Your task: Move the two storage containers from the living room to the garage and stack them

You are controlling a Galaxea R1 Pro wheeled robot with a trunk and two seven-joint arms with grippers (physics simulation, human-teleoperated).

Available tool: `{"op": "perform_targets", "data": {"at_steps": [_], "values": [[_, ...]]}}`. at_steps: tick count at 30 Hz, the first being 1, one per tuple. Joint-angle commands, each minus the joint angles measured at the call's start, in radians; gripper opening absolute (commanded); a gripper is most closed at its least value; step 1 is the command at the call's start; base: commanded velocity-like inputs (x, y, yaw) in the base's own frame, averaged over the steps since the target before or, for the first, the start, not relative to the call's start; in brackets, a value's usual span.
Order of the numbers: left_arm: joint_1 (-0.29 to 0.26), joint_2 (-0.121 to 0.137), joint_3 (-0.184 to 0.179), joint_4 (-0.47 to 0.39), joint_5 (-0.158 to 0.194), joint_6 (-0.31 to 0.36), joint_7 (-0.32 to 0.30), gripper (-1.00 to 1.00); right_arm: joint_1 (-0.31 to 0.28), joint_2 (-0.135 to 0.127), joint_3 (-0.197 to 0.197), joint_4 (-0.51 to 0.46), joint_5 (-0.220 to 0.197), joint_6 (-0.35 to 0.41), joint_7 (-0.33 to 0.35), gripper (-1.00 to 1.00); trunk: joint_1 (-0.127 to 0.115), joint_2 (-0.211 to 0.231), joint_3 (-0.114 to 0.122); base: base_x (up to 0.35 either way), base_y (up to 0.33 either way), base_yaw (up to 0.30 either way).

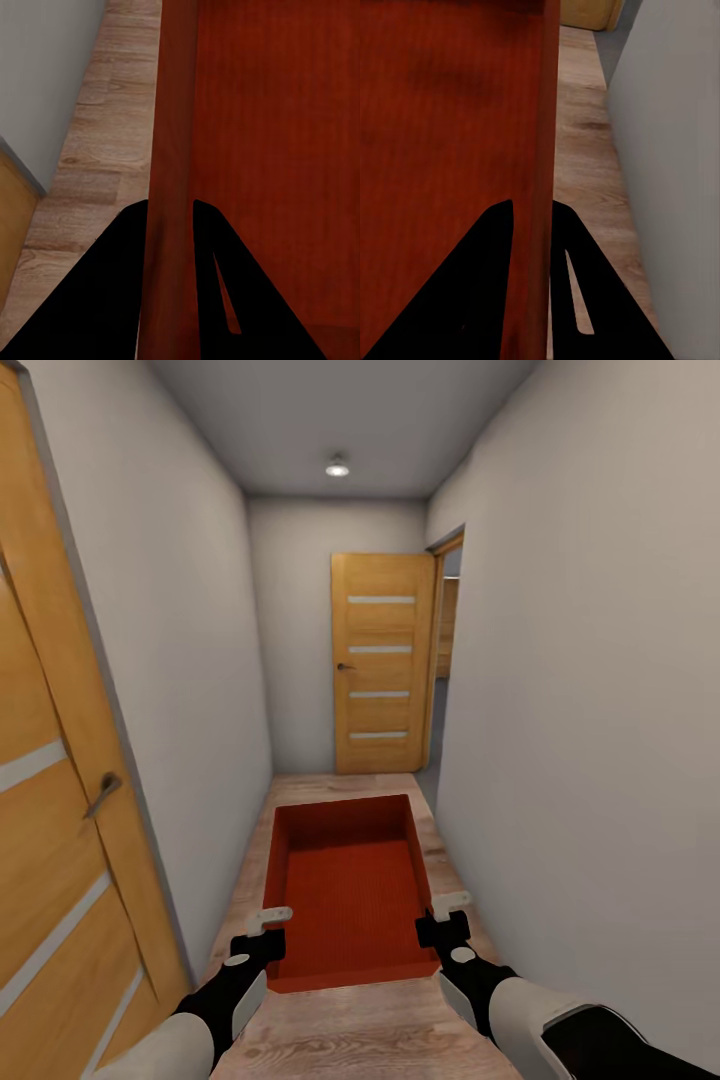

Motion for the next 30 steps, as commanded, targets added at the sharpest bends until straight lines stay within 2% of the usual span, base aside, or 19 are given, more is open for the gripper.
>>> {"op": "perform_targets", "data": {"at_steps": [1, 12, 20, 30], "values": [[0.001, 0.044, -0.001, 0.005, -0.003, -0.003, 0.012, -1.0, -0.002, 0.001, -0.017, -0.008, -0.014, -0.085, -0.044, -1.0, 0.001, -0.001, 0.0, 0.322, 0.0, 0.0], [0.001, 0.044, -0.001, 0.005, -0.003, -0.003, 0.012, -1.0, -0.002, -0.001, -0.018, -0.008, -0.014, -0.086, -0.044, -1.0, 0.001, -0.001, 0.0, 0.322, 0.0, 0.004], [0.001, 0.044, -0.002, 0.005, -0.003, -0.003, 0.012, -1.0, -0.002, -0.001, -0.017, -0.008, -0.014, -0.085, -0.044, -1.0, 0.001, -0.001, 0.0, 0.322, 0.0, 0.166], [0.001, 0.044, -0.002, 0.005, -0.003, -0.003, 0.012, -1.0, -0.002, 0.0, -0.017, -0.008, -0.014, -0.086, -0.044, -1.0, 0.001, -0.001, 0.0, 0.322, 0.0, 0.018]]}}
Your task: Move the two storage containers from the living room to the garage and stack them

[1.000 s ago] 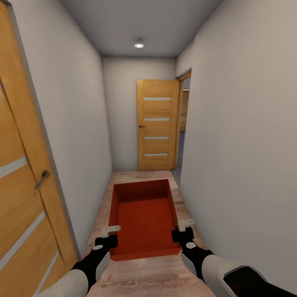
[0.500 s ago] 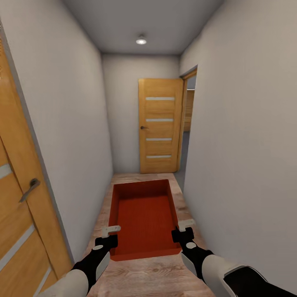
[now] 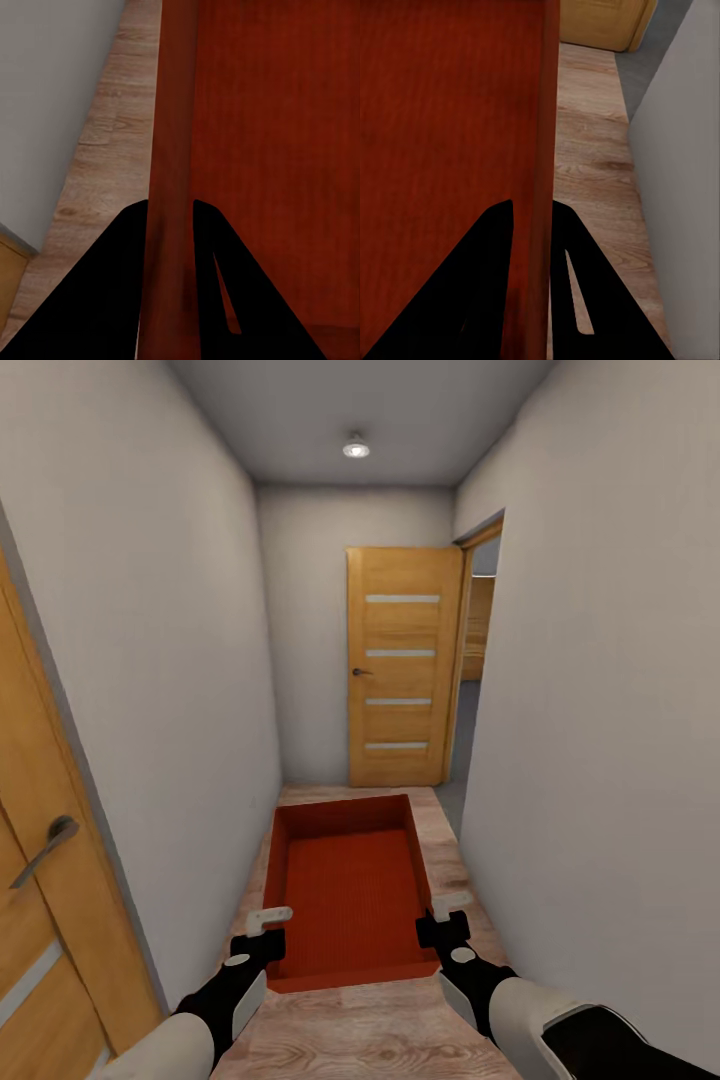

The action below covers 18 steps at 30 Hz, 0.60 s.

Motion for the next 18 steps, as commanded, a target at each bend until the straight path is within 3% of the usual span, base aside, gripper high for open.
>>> {"op": "perform_targets", "data": {"at_steps": [1, 18], "values": [[0.001, 0.044, -0.001, 0.005, -0.003, -0.003, 0.011, -1.0, -0.002, 0.0, -0.016, -0.01, -0.014, -0.084, -0.044, -1.0, 0.001, -0.001, 0.0, 0.322, 0.0, 0.0], [0.001, 0.044, -0.001, 0.005, -0.003, -0.003, 0.011, -1.0, -0.002, -0.001, -0.016, -0.01, -0.014, -0.084, -0.044, -1.0, 0.001, -0.001, 0.0, 0.322, 0.0, 0.0]]}}
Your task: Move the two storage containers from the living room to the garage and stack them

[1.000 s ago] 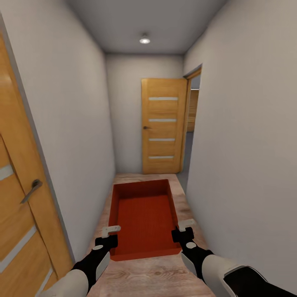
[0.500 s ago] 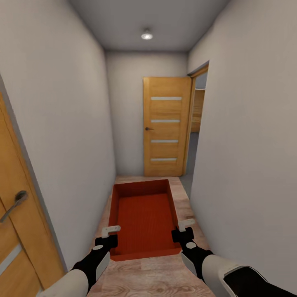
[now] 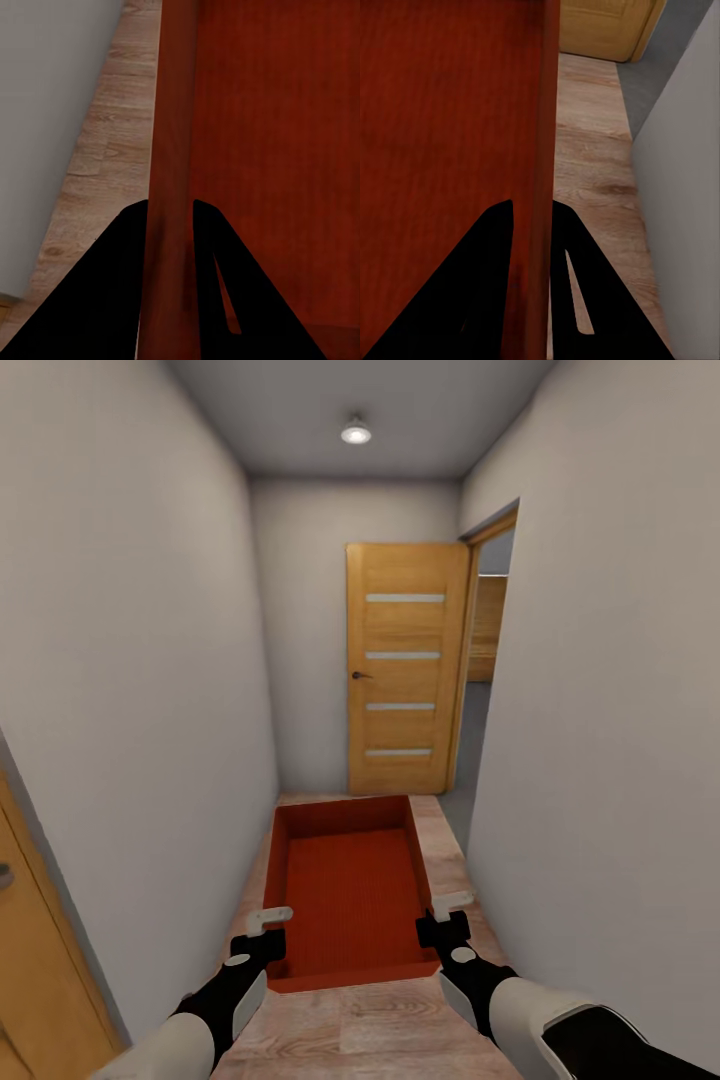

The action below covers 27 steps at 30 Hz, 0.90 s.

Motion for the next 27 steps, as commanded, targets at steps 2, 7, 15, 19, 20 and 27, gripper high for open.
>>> {"op": "perform_targets", "data": {"at_steps": [2, 7, 15, 19, 20, 27], "values": [[0.001, 0.045, -0.001, 0.005, -0.003, -0.003, 0.01, -1.0, -0.002, 0.001, -0.016, -0.009, -0.014, -0.085, -0.046, -1.0, 0.001, -0.001, 0.0, 0.322, 0.0, 0.0], [0.001, 0.045, -0.001, 0.005, -0.003, -0.003, 0.01, -1.0, -0.002, 0.001, -0.016, -0.009, -0.015, -0.084, -0.046, -1.0, 0.001, -0.001, 0.0, 0.322, 0.0, 0.0], [0.001, 0.045, -0.001, 0.005, -0.003, -0.003, 0.01, -1.0, -0.002, 0.002, -0.016, -0.009, -0.014, -0.085, -0.046, -1.0, 0.001, -0.001, 0.0, 0.322, 0.0, 0.0], [0.001, 0.045, -0.001, 0.005, -0.003, -0.003, 0.01, -1.0, -0.002, 0.001, -0.016, -0.009, -0.015, -0.085, -0.046, -1.0, 0.001, -0.001, 0.0, 0.322, 0.0, 0.0], [0.001, 0.045, -0.001, 0.005, -0.003, -0.003, 0.01, -1.0, -0.002, 0.001, -0.016, -0.009, -0.015, -0.085, -0.046, -1.0, 0.001, -0.001, 0.0, 0.322, 0.0, 0.0], [0.001, 0.045, -0.001, 0.005, -0.003, -0.003, 0.01, -1.0, -0.002, 0.001, -0.017, -0.009, -0.015, -0.085, -0.046, -1.0, 0.001, -0.001, 0.0, 0.321, 0.0, 0.0]]}}
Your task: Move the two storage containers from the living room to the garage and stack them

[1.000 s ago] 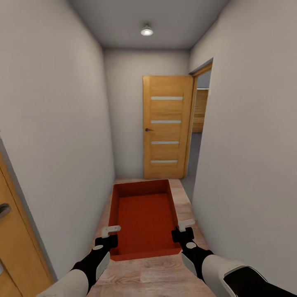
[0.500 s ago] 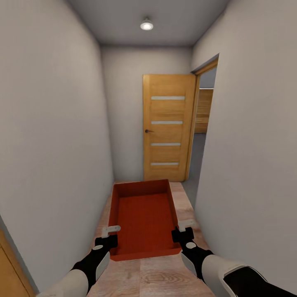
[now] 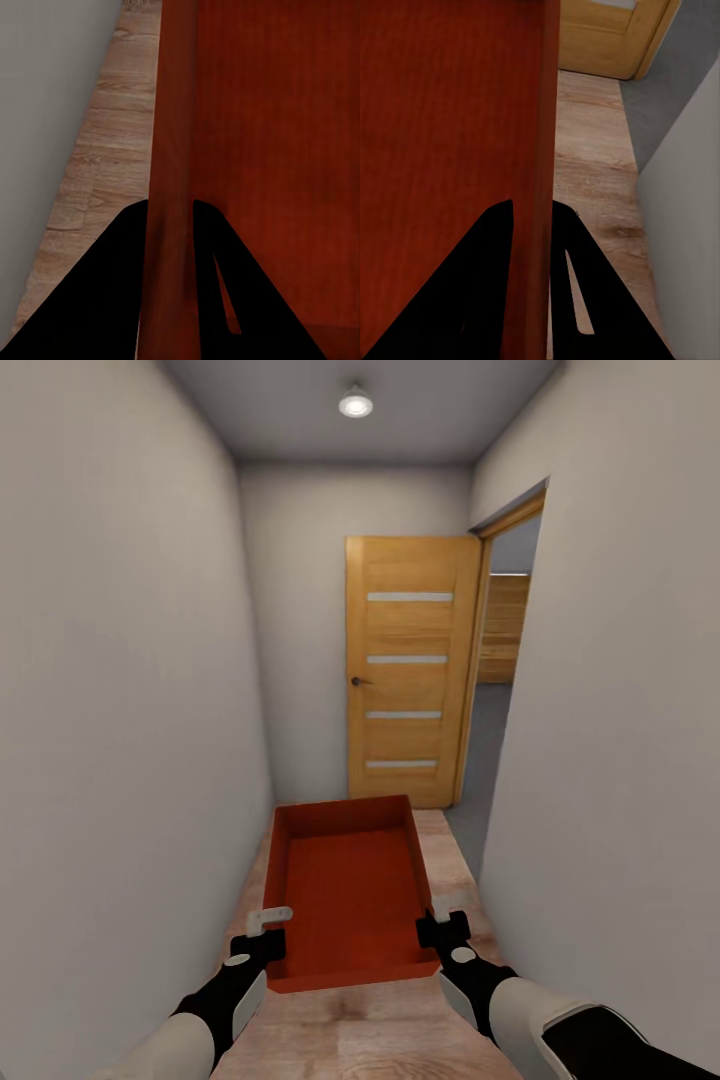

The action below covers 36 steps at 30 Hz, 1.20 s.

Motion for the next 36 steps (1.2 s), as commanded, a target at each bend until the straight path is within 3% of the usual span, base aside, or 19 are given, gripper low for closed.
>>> {"op": "perform_targets", "data": {"at_steps": [1, 36], "values": [[0.001, 0.045, -0.001, 0.005, -0.003, -0.003, 0.01, -1.0, -0.002, 0.0, -0.017, -0.009, -0.014, -0.084, -0.046, -1.0, 0.001, -0.001, 0.0, 0.322, 0.0, 0.0], [0.001, 0.045, -0.001, 0.005, -0.003, -0.003, 0.01, -1.0, -0.002, 0.002, -0.017, -0.009, -0.013, -0.084, -0.047, -1.0, 0.001, -0.001, 0.0, 0.322, 0.0, 0.0]]}}
